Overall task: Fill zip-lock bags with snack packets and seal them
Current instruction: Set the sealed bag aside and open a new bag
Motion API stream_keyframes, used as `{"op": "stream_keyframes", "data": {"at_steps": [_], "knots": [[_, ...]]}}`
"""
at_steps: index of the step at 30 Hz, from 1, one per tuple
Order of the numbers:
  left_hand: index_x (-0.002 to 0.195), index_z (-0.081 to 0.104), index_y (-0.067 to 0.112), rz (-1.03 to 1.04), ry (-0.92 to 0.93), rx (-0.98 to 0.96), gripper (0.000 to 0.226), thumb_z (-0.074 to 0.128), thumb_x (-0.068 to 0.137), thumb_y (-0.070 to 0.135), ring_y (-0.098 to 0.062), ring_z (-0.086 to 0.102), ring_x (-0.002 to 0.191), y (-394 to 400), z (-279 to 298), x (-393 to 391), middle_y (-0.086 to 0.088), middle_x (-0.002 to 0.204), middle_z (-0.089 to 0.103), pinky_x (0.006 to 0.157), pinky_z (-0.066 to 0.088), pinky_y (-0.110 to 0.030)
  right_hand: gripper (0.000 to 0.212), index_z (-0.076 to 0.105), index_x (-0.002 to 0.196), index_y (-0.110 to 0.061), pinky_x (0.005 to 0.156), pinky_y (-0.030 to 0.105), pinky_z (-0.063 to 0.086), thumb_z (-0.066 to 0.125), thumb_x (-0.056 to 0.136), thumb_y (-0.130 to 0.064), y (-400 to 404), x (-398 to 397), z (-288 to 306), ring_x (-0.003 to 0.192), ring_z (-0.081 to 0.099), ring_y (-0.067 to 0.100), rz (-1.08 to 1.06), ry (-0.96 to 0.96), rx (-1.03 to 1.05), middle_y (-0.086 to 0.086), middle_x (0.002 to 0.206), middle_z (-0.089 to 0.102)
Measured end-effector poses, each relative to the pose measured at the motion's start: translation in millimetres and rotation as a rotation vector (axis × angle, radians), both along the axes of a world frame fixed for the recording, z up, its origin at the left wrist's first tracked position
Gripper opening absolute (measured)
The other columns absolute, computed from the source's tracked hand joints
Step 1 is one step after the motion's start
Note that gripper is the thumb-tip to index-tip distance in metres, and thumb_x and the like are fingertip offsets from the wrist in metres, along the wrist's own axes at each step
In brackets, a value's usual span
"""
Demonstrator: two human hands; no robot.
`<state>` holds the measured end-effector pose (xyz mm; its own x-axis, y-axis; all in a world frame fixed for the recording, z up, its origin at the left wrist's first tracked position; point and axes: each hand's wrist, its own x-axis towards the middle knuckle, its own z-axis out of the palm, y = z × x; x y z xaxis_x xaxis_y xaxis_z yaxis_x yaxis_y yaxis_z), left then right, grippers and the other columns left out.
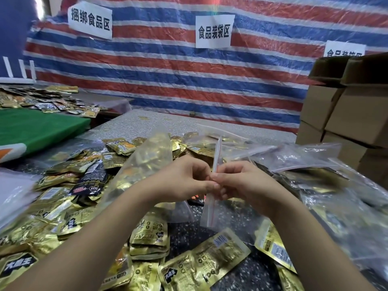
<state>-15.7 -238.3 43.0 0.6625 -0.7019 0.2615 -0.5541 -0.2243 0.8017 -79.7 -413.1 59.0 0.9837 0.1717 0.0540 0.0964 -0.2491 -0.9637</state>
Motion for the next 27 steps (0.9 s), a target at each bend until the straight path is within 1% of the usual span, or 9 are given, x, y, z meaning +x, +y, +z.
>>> {"op": "stream_keyframes", "data": {"at_steps": [6,9,11,13,16,21,23,25,27], "knots": [[0.084,0.072,0.004,0.030,0.103,-0.130,0.012,0.066,0.092,0.011,-0.016,0.064,0.069,2.0,-0.4,2.1,-0.013,0.076,0.071,0.068,0.054,-0.029,0.019,0.067,0.077,-0.007,0.060,0.027,0.044,0.069,0.083,-0.024,-0.5,3.2,-3.8,0.061,0.054,0.017,-0.055,-0.003,0.126,0.010,0.070,0.060],[0.074,0.070,0.008,0.326,0.150,-0.231,0.019,0.064,0.092,0.010,-0.012,0.065,0.061,7.0,2.2,12.6,-0.001,0.065,0.070,0.063,0.055,-0.024,0.027,0.059,0.065,-0.011,0.050,0.024,0.043,0.062,0.092,-0.011,-8.8,7.6,-1.4,0.050,0.049,0.012,-0.337,-0.041,0.160,-0.001,0.056,0.054],[0.068,0.069,0.007,0.514,0.163,-0.293,0.023,0.061,0.090,0.009,-0.006,0.063,0.054,15.8,4.3,21.2,0.002,0.059,0.069,0.051,0.047,-0.014,0.034,0.050,0.058,-0.015,0.050,0.028,0.040,0.058,0.090,-0.010,-17.6,7.9,1.1,0.046,0.047,0.012,-0.553,-0.140,0.060,-0.005,0.047,0.049],[0.068,0.071,0.009,0.555,0.161,-0.228,0.024,0.060,0.089,0.013,-0.005,0.063,0.057,21.8,5.9,24.3,0.001,0.064,0.072,0.051,0.045,-0.015,0.032,0.048,0.055,-0.016,0.054,0.030,0.036,0.058,0.086,-0.013,-20.3,6.9,1.7,0.044,0.047,0.013,-0.654,-0.220,-0.052,-0.001,0.045,0.047],[0.075,0.070,0.011,0.546,0.109,-0.058,0.021,0.060,0.091,0.021,-0.016,0.065,0.069,19.6,3.9,22.3,-0.002,0.072,0.074,0.063,0.053,-0.031,0.038,0.043,0.048,-0.023,0.054,0.029,0.035,0.056,0.083,-0.016,-13.2,6.4,0.4,0.042,0.050,0.011,-0.655,-0.242,-0.132,0.000,0.047,0.043],[0.088,0.063,0.018,0.571,-0.038,0.029,0.022,0.058,0.097,0.037,-0.022,0.069,0.074,18.2,8.8,15.8,-0.001,0.076,0.072,0.064,0.053,-0.035,0.030,0.050,0.061,-0.012,0.058,0.035,0.049,0.051,0.090,-0.014,-2.6,3.0,4.4,0.049,0.060,0.013,-0.513,-0.137,-0.157,0.007,0.055,0.051],[0.103,0.055,0.026,0.562,-0.088,-0.027,0.010,0.058,0.098,0.033,-0.016,0.070,0.067,19.1,11.8,10.5,0.003,0.076,0.071,0.052,0.049,-0.030,0.040,0.055,0.053,-0.016,0.059,0.034,0.057,0.048,0.092,-0.009,4.1,1.5,5.8,0.052,0.063,0.017,-0.451,-0.080,-0.038,0.007,0.055,0.059],[0.114,0.048,0.038,0.465,-0.210,-0.026,0.016,0.053,0.099,0.034,-0.009,0.068,0.061,19.1,14.6,4.8,0.007,0.080,0.069,0.045,0.049,-0.026,0.056,0.055,0.040,-0.022,0.058,0.032,0.058,0.046,0.093,-0.007,9.3,1.0,5.6,0.052,0.064,0.018,-0.441,-0.068,0.042,0.004,0.052,0.060],[0.122,0.045,0.052,0.297,-0.328,0.051,0.028,0.040,0.095,0.056,0.002,0.066,0.066,19.1,19.7,-2.3,0.024,0.081,0.063,0.048,0.051,-0.021,0.056,0.055,0.040,-0.022,0.056,0.032,0.056,0.046,0.093,-0.007,13.0,1.1,4.5,0.052,0.063,0.020,-0.457,-0.081,0.057,0.005,0.052,0.061]]}}
